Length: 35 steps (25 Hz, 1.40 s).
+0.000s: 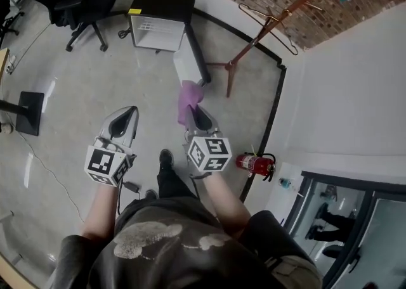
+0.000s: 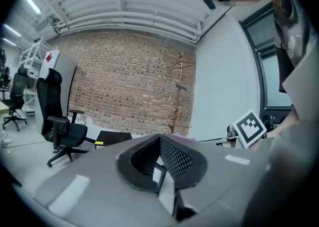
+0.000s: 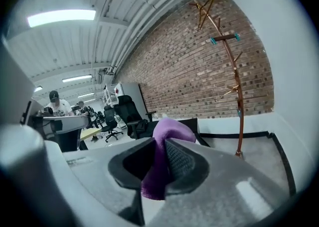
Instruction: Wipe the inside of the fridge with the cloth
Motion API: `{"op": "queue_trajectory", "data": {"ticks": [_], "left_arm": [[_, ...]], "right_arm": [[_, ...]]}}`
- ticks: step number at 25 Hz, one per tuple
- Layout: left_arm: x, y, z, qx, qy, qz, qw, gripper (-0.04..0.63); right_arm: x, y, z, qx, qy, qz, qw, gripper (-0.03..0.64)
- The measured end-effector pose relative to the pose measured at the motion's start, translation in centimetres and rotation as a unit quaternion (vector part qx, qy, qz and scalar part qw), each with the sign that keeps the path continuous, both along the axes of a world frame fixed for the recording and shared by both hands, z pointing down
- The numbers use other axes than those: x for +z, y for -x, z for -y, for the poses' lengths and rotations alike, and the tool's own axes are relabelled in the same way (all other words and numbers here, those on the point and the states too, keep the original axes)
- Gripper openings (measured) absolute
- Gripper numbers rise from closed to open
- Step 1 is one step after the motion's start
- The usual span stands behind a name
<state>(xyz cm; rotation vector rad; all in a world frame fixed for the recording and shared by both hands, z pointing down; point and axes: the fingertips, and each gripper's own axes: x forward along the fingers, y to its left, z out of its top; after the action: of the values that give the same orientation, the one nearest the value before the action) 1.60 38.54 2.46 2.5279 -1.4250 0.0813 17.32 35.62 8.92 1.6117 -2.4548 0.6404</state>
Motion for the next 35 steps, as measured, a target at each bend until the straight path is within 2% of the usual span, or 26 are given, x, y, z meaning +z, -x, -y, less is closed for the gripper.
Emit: {"op": "queue_trajectory", "data": {"ticks": [13,19,26,35], "left_arm": [[-2.9,3.7,-14.2,-0.019,-0.041,-0.013,0.9989,0.018],[-4.0,3.2,-19.0,0.001,-0.061,-0.014,0.9981,0.018],[-3.8,3.6,-21.9,0.006,-0.054,-0.018,0.9984,0.018],[-3.7,3.9,-22.6,0.012,-0.053,-0.023,0.9982,0.018]], "right_arm": [[-3.6,4.5,-14.5,-0.028,-0.033,-0.008,0.999,0.049],[-4.2,5.1,-19.2,-0.028,-0.041,-0.024,0.998,0.048],[-4.2,5.0,-22.7,-0.037,-0.036,-0.041,0.998,0.048],[-3.8,4.9,-24.0,-0.036,-0.033,-0.051,0.998,0.048]]}}
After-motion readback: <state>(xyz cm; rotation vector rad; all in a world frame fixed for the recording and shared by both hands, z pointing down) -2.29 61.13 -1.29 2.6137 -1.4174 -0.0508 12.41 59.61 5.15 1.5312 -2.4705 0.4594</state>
